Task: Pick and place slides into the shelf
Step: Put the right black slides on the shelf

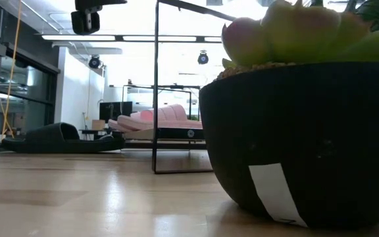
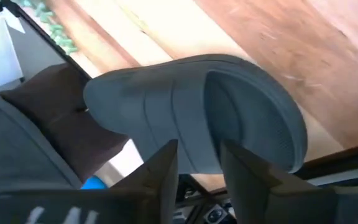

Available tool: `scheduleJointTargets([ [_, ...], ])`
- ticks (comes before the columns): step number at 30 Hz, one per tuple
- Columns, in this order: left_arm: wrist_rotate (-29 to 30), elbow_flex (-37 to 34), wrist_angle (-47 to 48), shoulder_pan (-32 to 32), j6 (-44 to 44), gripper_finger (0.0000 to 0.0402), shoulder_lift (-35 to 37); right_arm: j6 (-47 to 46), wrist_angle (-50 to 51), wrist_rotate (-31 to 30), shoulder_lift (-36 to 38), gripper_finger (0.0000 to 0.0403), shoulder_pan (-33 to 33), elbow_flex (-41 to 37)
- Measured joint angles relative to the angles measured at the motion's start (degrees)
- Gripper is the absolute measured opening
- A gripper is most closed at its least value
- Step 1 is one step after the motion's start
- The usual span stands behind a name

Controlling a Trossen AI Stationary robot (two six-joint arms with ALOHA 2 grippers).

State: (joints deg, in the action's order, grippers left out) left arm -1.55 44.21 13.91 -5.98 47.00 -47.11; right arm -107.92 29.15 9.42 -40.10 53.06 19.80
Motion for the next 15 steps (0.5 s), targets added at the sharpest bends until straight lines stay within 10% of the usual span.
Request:
scheduleJointTargets([
  [15,2.5,0.0,0.0,0.0,0.0,0.0133,0.0,-0.2,-0.4,-3.1,-0.1,0.0196,1.9,-0.2],
])
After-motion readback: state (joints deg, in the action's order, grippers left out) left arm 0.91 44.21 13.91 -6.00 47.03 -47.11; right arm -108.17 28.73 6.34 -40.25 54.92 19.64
